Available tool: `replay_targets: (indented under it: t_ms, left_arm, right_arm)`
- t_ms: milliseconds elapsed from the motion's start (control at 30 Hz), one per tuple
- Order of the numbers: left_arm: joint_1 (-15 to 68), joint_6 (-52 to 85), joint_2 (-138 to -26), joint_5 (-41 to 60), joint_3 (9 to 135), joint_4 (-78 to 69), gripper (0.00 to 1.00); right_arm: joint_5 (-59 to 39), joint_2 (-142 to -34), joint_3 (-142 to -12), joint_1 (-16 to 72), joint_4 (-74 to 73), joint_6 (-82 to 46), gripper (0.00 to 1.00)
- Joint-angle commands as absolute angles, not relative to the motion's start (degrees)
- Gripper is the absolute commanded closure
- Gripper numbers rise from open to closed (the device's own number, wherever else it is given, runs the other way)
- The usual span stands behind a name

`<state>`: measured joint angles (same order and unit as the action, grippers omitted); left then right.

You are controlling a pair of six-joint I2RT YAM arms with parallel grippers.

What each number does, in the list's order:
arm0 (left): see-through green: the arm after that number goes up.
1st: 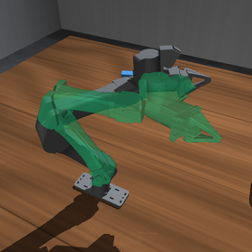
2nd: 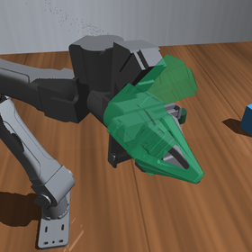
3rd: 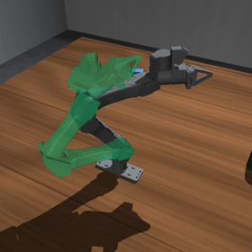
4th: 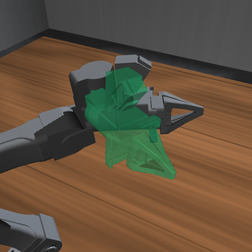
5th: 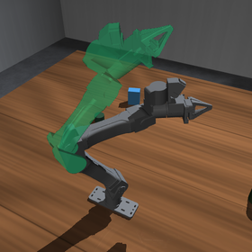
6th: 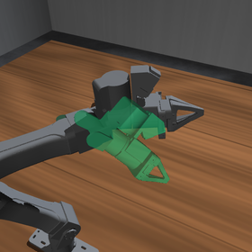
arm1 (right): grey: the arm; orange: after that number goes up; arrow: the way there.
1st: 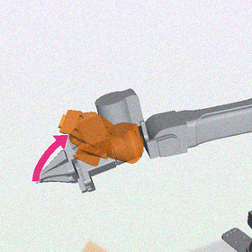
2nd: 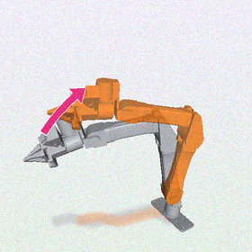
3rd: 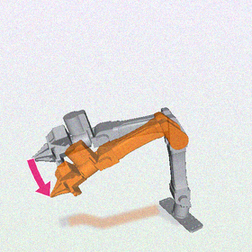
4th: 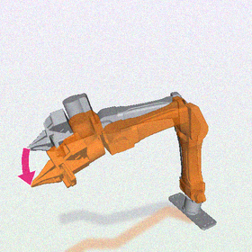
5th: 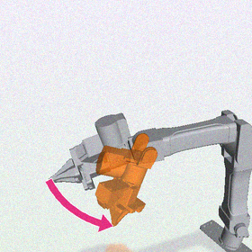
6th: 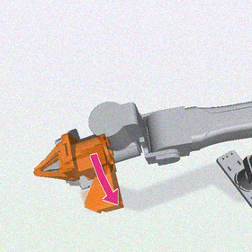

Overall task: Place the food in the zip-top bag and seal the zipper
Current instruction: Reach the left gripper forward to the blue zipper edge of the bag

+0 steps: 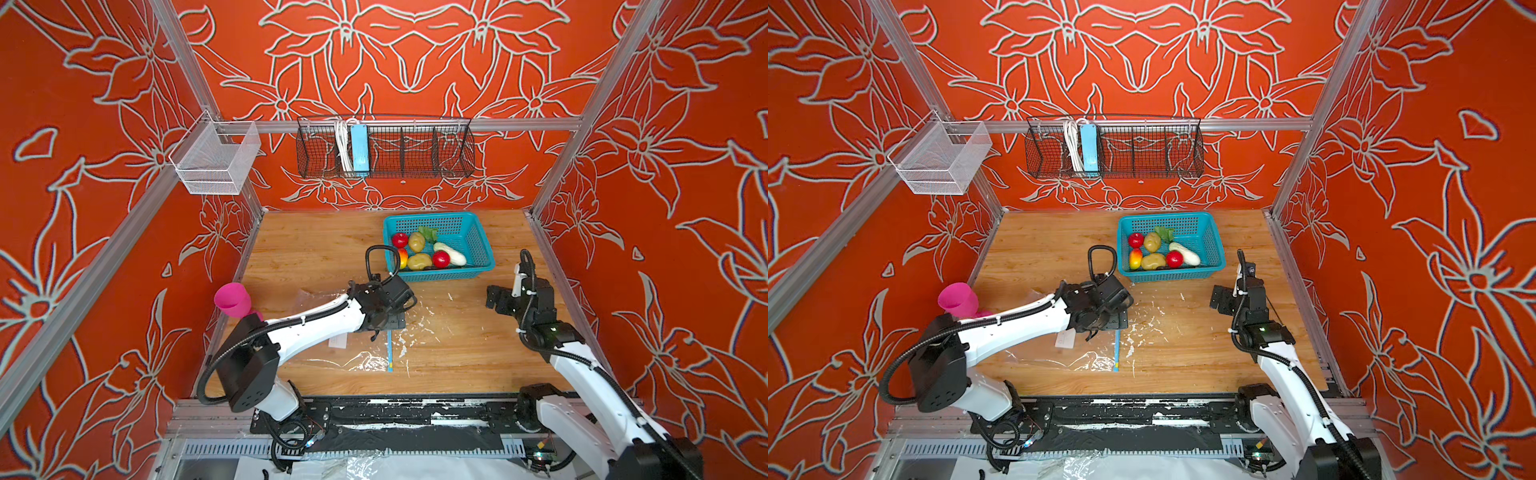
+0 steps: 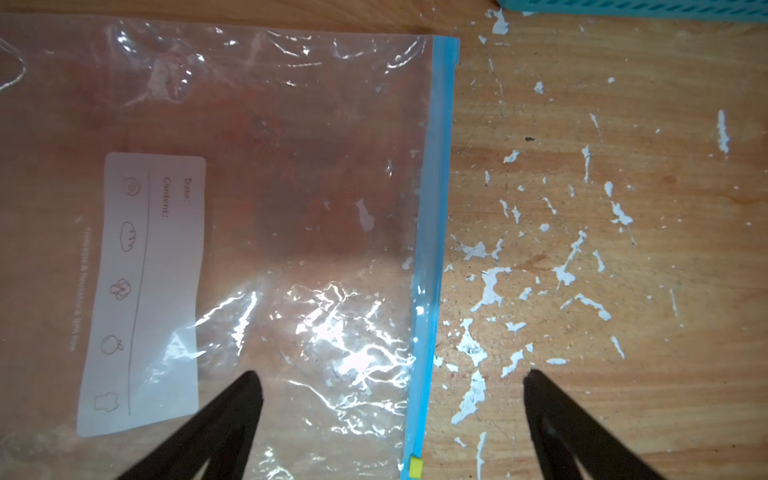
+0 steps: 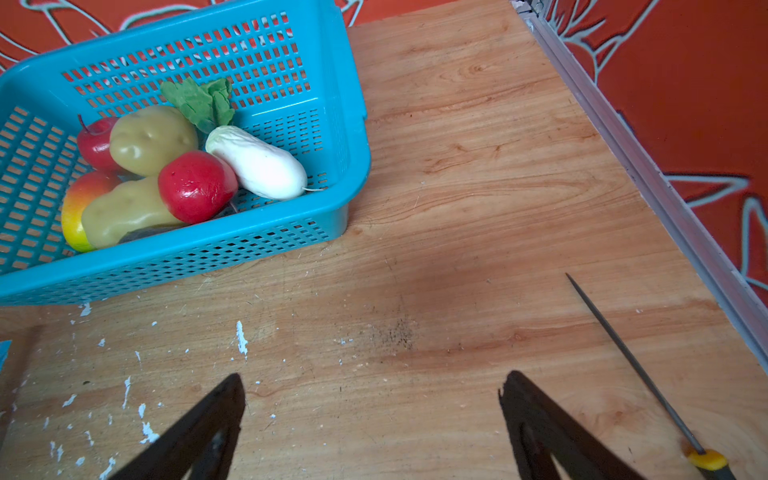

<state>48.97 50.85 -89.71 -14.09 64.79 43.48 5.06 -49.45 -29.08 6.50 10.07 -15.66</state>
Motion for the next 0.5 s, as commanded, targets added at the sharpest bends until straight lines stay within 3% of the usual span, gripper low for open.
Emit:
replay_targets:
  t_ms: [0, 467]
  left_arm:
    - [50.44, 51.33, -92.28, -15.96, 67.47, 47.96, 0.03]
    - [50.76, 53.92, -100.17, -17.97, 73.2, 53.95, 0.03]
  right_arm:
    - [4.67, -49.49, -28.24, 6.86, 10.07, -17.05, 0.02]
    - [1.84, -50.52, -27.19, 6.84, 7.77, -16.79, 0.02]
